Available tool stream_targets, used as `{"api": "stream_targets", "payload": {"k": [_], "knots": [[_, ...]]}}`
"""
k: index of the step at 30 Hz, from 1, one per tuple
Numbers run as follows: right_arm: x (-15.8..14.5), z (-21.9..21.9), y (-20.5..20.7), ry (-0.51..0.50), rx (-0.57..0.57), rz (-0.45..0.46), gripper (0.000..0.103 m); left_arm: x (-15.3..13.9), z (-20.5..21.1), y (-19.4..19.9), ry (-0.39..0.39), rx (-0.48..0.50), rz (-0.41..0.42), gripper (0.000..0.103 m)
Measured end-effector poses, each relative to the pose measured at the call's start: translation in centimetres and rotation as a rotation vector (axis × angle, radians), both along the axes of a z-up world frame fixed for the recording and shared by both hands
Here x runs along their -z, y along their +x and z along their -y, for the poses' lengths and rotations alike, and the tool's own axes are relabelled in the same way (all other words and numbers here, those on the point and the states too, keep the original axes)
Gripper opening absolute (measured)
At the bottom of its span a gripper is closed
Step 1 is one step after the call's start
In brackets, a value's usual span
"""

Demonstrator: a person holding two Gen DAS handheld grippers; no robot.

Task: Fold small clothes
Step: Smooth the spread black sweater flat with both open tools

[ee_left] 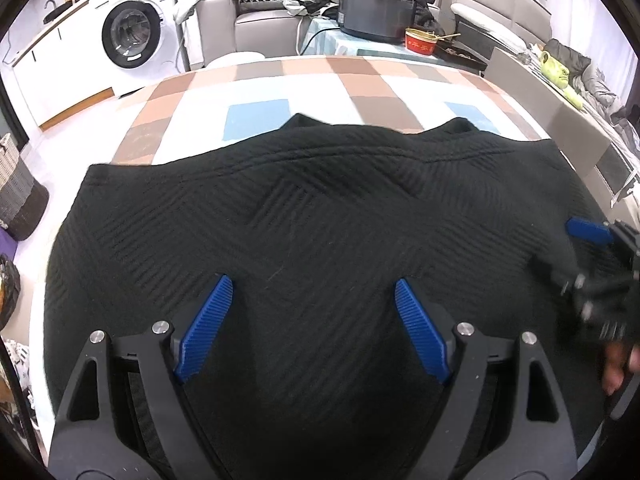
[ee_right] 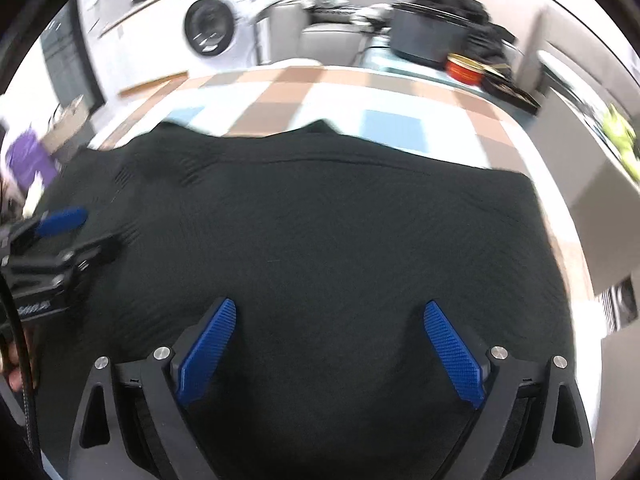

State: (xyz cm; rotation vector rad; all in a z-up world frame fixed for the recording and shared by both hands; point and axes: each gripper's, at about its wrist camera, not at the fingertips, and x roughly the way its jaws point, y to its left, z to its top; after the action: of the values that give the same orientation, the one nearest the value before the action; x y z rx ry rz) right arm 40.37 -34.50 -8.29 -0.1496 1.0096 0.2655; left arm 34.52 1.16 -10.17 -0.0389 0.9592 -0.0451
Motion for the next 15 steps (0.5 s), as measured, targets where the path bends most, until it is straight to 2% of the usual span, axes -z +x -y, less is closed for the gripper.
{"api": "stream_targets", "payload": {"k": [2,5,7,12,15], "knots": [[-0.3,1.4,0.0,-0.039,0.058,0.019,0.096,-0.1,-0.9,-0.9,-0.017,-0.012,-0.003,0.082],[-0.4,2.3,-0.7,-0.049,0.059,0.008,0.096,-0.3,-2.2,-2.7,-0.023,-0.047,-0.013,0.082],[-0.7,2.1,-2.1,-0.057,0.037,-0.001,0.096,-0.4,-3.4,-4.9,-0.04,-0.059,-0.014,0.082],[-0.6,0.1,-6.6,0.002,-0.094,-0.047,0.096,-0.5,-5.3,-10.8,-0.05,-0.09,-0.026,0.082],[-0.5,-0.1,-8.7,0.002,-0.093,-0.033,0.096,-0.6,-6.7,-14.9,-0.052,-0.117,-0.02,0.082]]}}
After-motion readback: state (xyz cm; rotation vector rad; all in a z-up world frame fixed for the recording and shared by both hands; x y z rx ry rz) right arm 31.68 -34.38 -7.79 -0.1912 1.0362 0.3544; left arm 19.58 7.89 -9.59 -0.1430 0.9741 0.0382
